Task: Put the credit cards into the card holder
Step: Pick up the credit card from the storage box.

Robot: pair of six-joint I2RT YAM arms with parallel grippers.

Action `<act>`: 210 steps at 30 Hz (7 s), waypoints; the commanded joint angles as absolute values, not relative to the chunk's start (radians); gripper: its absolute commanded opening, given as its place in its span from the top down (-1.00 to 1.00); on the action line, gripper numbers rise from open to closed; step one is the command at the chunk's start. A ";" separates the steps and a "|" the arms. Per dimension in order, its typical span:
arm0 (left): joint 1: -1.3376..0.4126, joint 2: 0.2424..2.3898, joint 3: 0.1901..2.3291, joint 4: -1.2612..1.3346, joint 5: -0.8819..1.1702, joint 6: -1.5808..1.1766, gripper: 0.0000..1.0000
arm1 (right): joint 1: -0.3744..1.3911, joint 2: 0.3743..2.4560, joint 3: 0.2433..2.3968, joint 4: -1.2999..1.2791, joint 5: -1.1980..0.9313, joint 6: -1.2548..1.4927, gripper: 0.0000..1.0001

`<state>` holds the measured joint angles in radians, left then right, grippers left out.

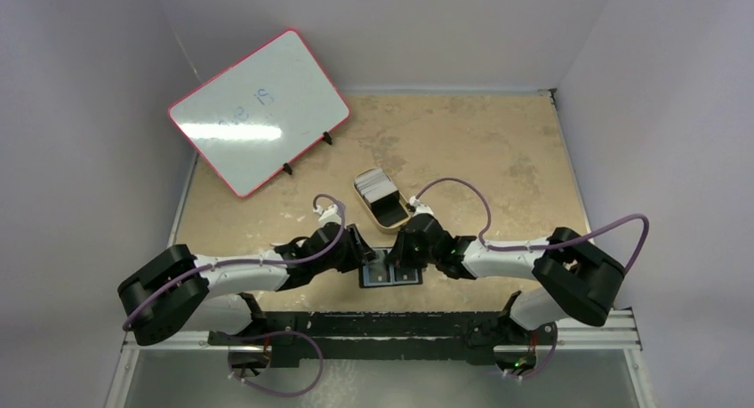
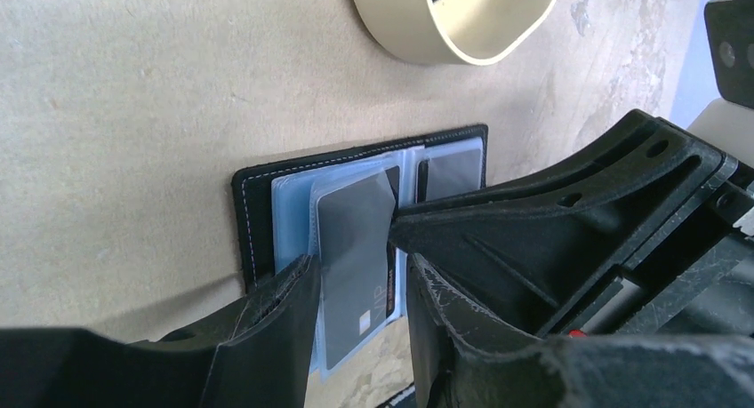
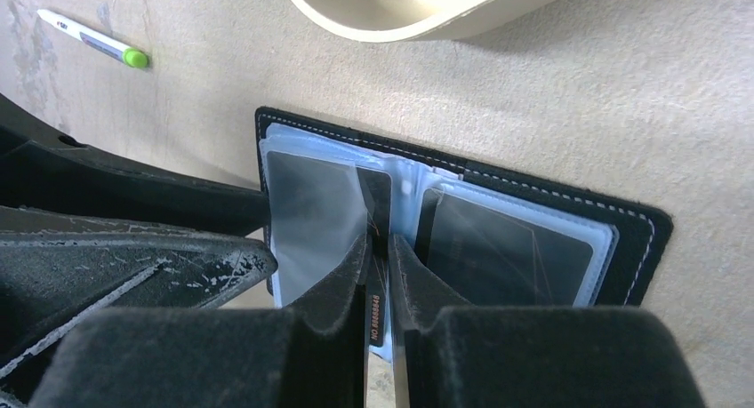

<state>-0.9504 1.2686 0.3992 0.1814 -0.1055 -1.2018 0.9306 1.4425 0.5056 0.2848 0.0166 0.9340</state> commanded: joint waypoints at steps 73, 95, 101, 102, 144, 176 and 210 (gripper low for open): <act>-0.943 1.252 0.502 -0.045 -0.252 -1.162 0.67 | 0.856 1.122 0.798 -0.146 0.277 0.606 -0.04; -0.844 0.833 0.408 -0.204 -0.306 -1.120 0.24 | 0.686 1.490 0.987 0.166 -0.238 -0.672 -0.10; -0.844 0.815 0.373 -0.200 -0.282 -1.115 0.23 | 0.686 1.561 0.959 0.203 -0.224 -0.896 -0.13; -0.844 0.816 0.373 -0.201 -0.281 -1.114 0.23 | 0.686 1.577 0.959 0.188 -0.221 -0.933 -0.14; -0.843 0.814 0.351 -0.174 -0.252 -1.047 0.23 | 0.686 1.715 1.077 0.150 -0.118 -1.128 0.15; -0.844 0.770 0.353 -0.155 -0.192 -1.060 0.22 | 0.687 1.595 1.163 -0.085 -0.183 -1.031 1.00; -0.844 0.622 0.476 0.015 -0.015 -0.973 0.09 | 0.748 1.221 0.533 0.948 -0.799 0.716 1.00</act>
<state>-0.8452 0.6266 0.4679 -0.0845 -0.0952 -0.9836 0.7345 1.2392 0.5552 0.7258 -0.7673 0.5972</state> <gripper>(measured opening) 0.454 0.004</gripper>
